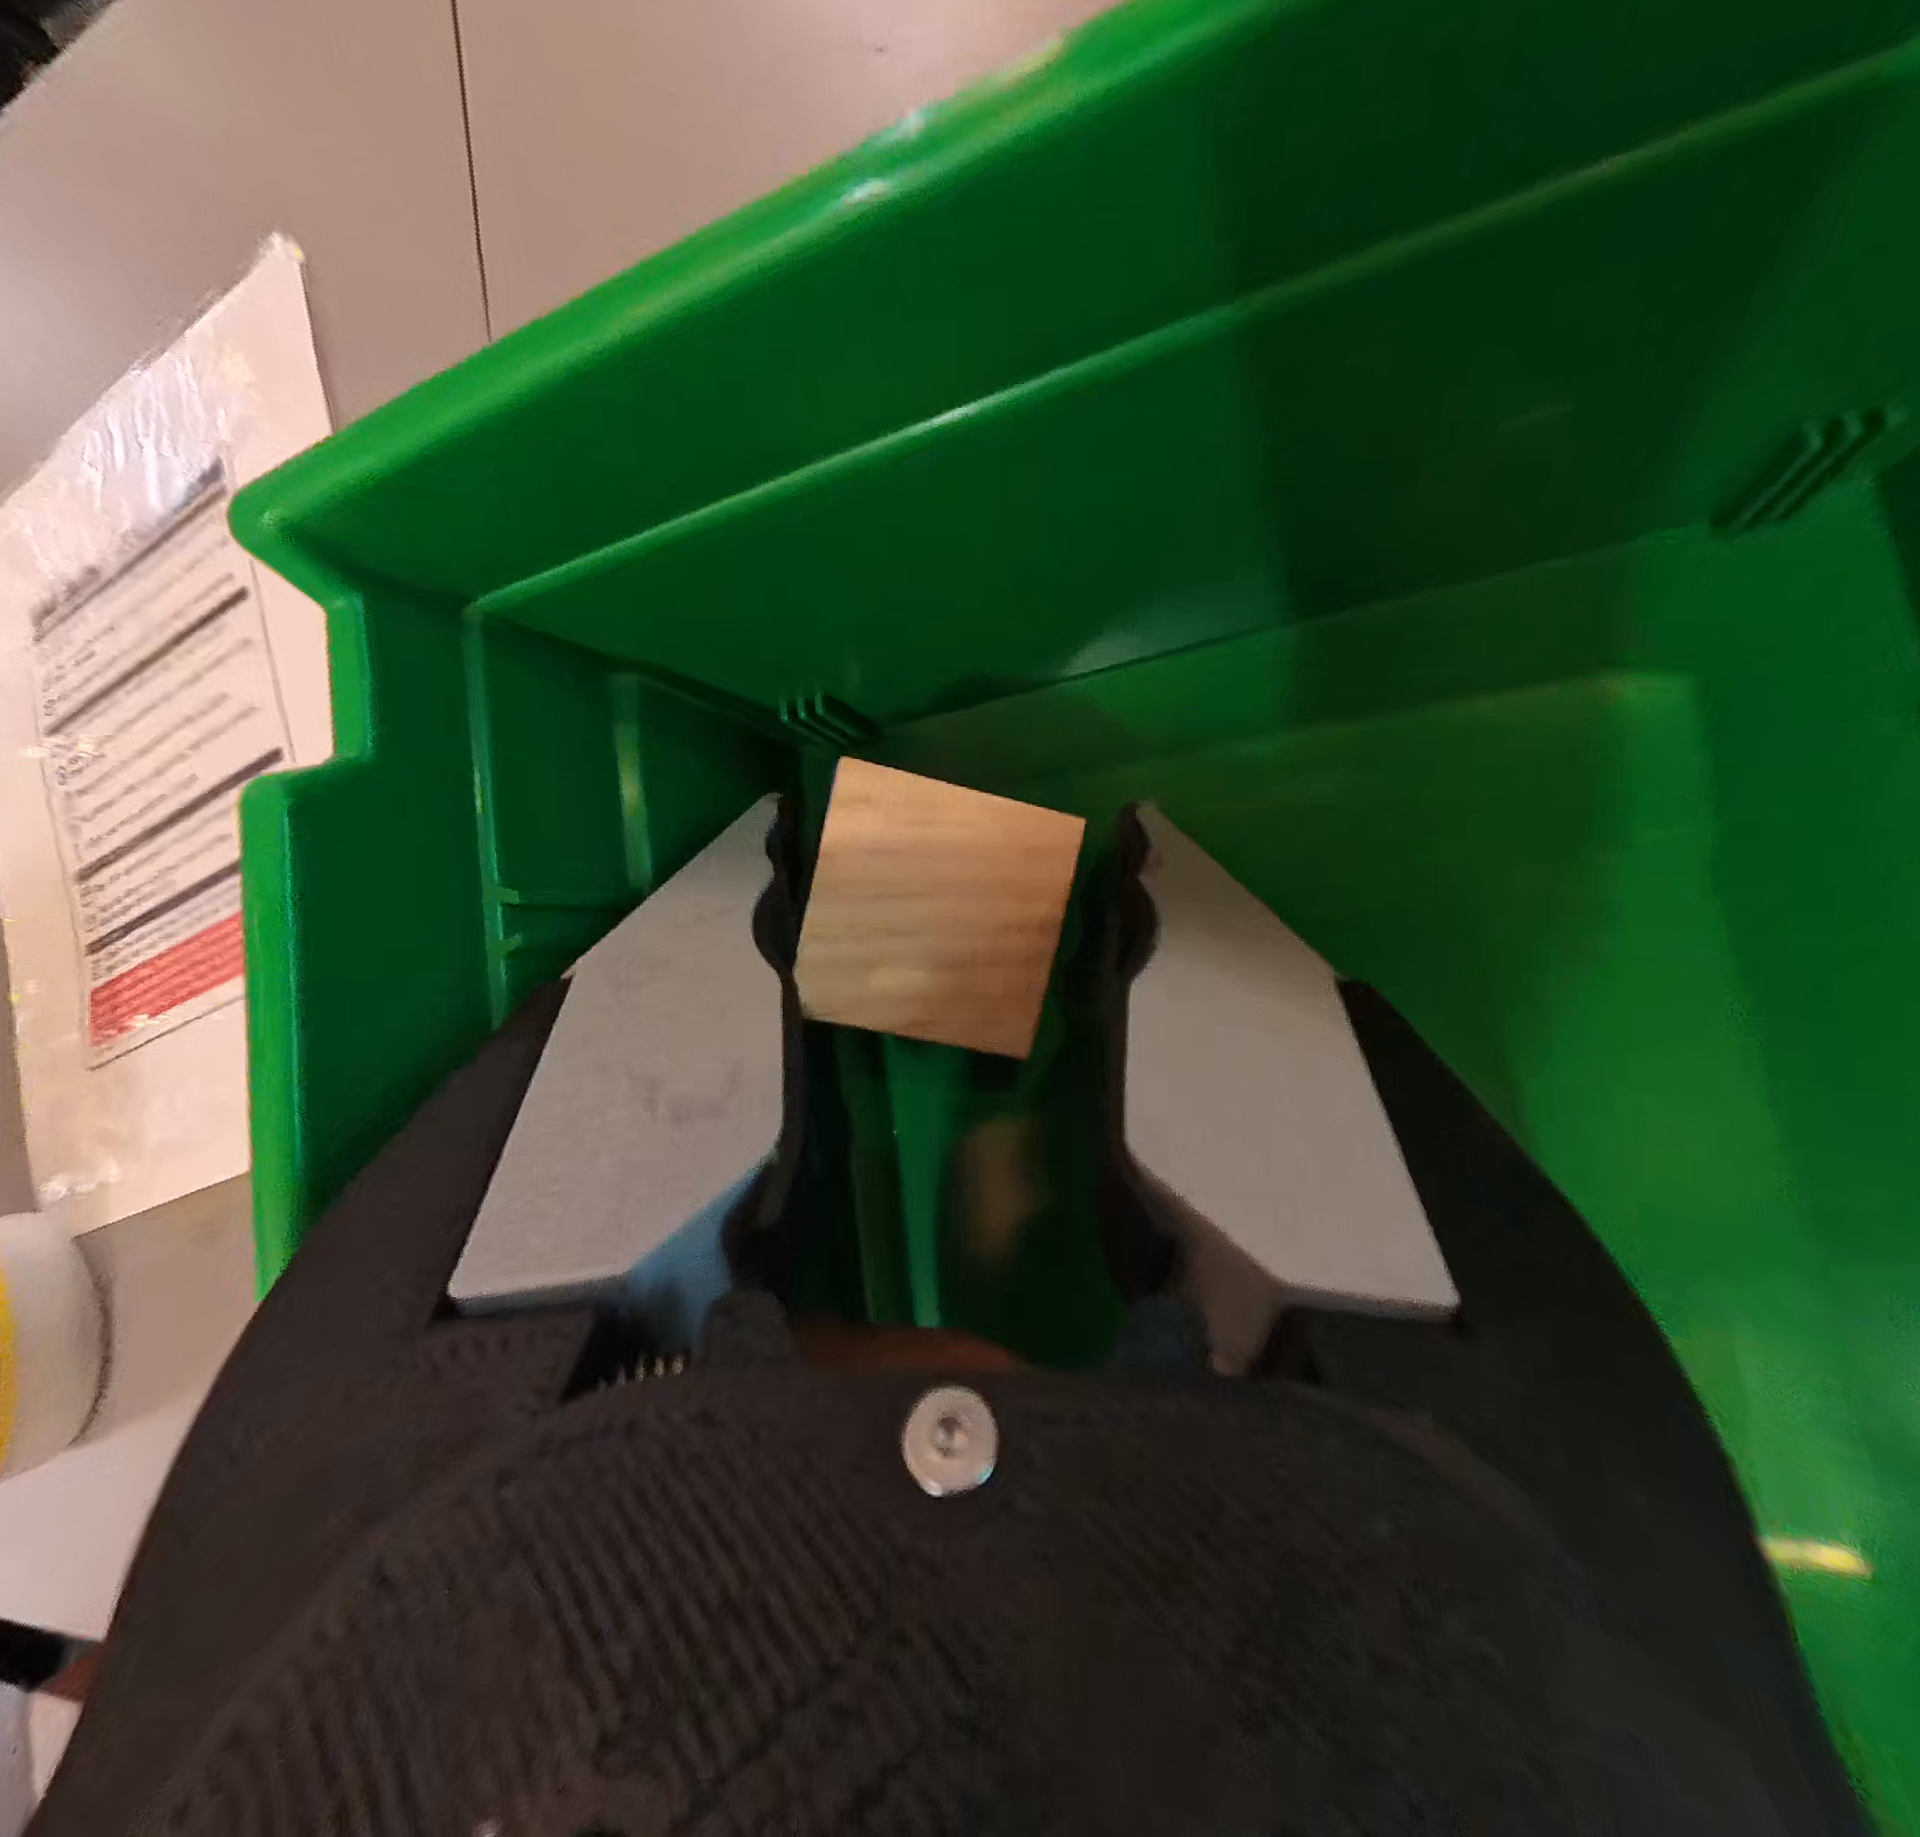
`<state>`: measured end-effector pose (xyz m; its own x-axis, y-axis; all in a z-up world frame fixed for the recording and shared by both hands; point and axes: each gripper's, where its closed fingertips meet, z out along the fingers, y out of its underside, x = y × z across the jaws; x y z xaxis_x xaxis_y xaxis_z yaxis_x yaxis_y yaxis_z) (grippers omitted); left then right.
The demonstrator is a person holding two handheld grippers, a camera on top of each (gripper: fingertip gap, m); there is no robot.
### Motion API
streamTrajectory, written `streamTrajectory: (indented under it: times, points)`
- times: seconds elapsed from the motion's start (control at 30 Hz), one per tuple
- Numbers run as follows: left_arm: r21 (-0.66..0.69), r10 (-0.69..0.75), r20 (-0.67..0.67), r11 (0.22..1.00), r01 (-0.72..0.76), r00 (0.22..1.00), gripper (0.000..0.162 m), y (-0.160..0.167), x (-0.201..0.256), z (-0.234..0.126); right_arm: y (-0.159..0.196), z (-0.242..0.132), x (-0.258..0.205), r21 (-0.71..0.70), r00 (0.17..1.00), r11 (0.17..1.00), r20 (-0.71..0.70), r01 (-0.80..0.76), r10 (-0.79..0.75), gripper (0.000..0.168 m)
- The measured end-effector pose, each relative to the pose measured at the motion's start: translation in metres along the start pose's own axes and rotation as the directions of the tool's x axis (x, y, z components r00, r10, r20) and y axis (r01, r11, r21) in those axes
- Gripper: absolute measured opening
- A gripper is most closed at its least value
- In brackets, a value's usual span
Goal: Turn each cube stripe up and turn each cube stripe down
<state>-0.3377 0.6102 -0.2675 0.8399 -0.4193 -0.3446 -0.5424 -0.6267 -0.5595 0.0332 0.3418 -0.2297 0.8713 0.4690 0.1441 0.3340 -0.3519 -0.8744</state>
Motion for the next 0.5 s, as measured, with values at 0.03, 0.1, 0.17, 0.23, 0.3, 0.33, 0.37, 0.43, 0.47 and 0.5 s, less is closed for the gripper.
streamTrajectory:
  times: [0.03, 0.1, 0.17, 0.23, 0.3, 0.33, 0.37, 0.43, 0.47, 0.5]
  points:
    - [0.009, 0.018, 0.018, 1.0, -0.019, 1.0, 0.058, 0.0, 0.0, 0.0, 0.0, 0.0, 0.0, 0.0, 1.0, 1.0, 0.004, -0.005, 0.005, 0.05]
    - [0.024, 0.063, 0.047, 0.998, -0.065, 0.997, 0.051, -0.001, -0.001, -0.002, 0.0, 0.0, -0.001, 0.003, 1.0, 1.0, 0.008, -0.008, 0.008, 0.05]
    - [0.027, 0.105, 0.062, 0.994, -0.107, 0.993, 0.051, -0.001, 0.001, -0.003, 0.0, 0.0, 0.0, 0.002, 1.0, 1.0, 0.004, -0.004, 0.004, 0.05]
    - [0.022, 0.135, 0.066, 0.99, -0.136, 0.989, 0.05, -0.001, 0.004, -0.004, 0.001, 0.0, 0.0, -0.002, 1.0, 1.0, 0.002, -0.005, 0.005, 0.05]
    - [0.012, 0.151, 0.065, 0.988, -0.152, 0.986, 0.05, -0.001, 0.006, -0.006, 0.001, 0.0, 0.001, -0.002, 1.0, 1.0, 0.002, -0.01, 0.01, 0.05]
    - [0.018, 0.162, 0.074, 0.986, -0.164, 0.984, 0.05, -0.002, 0.006, -0.008, 0.001, 0.0, 0.001, -0.001, 1.0, 1.0, 0.003, -0.014, 0.014, 0.05]
    - [0.029, 0.176, 0.087, 0.983, -0.179, 0.981, 0.05, -0.004, 0.006, -0.011, 0.001, 0.0, 0.002, 0.0, 1.0, 1.0, 0.003, -0.017, 0.017, 0.05]
    - [0.053, 0.204, 0.106, 0.976, -0.21, 0.973, 0.05, -0.009, 0.007, -0.019, 0.001, -0.001, 0.002, 0.001, 1.0, 1.0, 0.006, -0.022, 0.022, 0.049]
    - [0.07, 0.214, 0.113, 0.973, -0.222, 0.97, 0.05, -0.012, 0.008, -0.024, 0.001, -0.001, 0.002, 0.002, 1.0, 1.0, 0.008, -0.024, 0.024, 0.049]
    - [0.09, 0.22, 0.123, 0.969, -0.232, 0.968, 0.05, -0.015, 0.009, -0.03, 0.001, -0.001, 0.002, 0.003, 1.0, 1.0, 0.01, -0.024, 0.024, 0.049]
